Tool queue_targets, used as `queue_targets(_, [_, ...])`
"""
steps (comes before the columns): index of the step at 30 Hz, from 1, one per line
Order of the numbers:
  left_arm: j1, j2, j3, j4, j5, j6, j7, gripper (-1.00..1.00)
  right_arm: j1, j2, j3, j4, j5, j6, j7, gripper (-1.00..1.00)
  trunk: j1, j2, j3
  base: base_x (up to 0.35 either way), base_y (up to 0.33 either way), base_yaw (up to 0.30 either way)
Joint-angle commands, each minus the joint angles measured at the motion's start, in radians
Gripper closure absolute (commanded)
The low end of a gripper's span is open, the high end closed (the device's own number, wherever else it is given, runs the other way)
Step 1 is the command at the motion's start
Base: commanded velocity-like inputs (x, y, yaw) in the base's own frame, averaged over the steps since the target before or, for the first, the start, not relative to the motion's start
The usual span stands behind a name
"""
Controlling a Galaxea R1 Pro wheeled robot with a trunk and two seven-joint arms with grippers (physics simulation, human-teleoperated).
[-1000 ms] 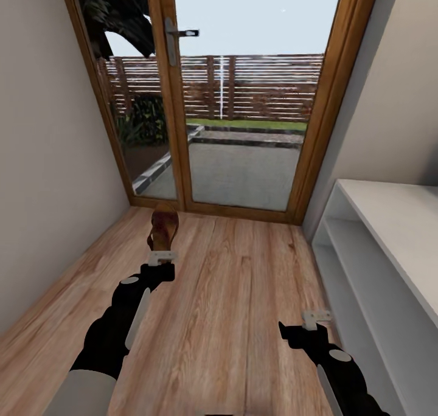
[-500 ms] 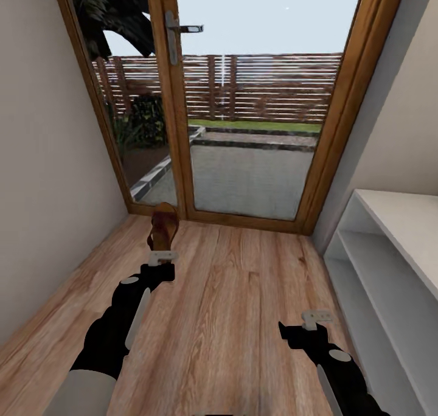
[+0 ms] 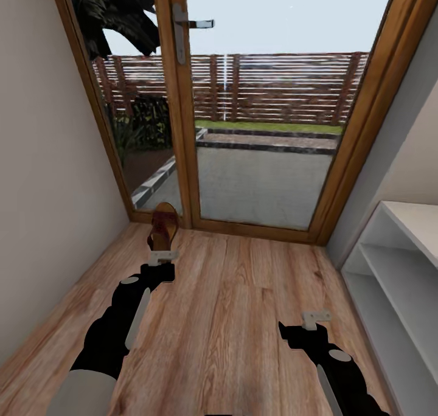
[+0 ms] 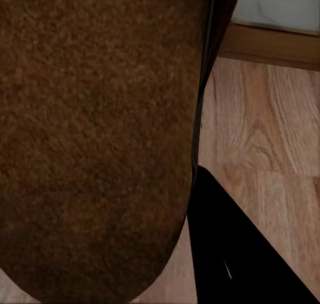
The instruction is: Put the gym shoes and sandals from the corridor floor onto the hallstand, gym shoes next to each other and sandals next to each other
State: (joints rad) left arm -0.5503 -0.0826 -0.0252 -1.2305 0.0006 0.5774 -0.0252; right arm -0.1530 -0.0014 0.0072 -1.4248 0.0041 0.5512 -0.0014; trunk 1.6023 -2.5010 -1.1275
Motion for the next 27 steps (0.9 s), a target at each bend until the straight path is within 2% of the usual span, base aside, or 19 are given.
queue_targets(1, [0.0, 0.0, 0.001, -0.001, -0.004, 0.006, -0.006, 1.0, 0.0, 0.0, 0.0, -0.001, 0.001, 0.006, 0.0, -1.0, 0.0, 0.0, -0.001, 0.315, 0.153, -0.076])
queue_targets(15, [0.0, 0.0, 0.001, -0.001, -0.003, 0.006, -0.006, 1.0, 0.0, 0.0, 0.0, -0.001, 0.001, 0.006, 0.0, -1.0, 0.0, 0.0, -0.001, 0.305, 0.166, -0.223])
queue_targets(27, [0.0, 0.0, 0.0, -0.002, -0.004, 0.006, -0.006, 1.0, 0.0, 0.0, 0.0, -0.002, 0.001, 0.006, 0.0, -1.0, 0.0, 0.0, -0.001, 0.141, 0.295, -0.255])
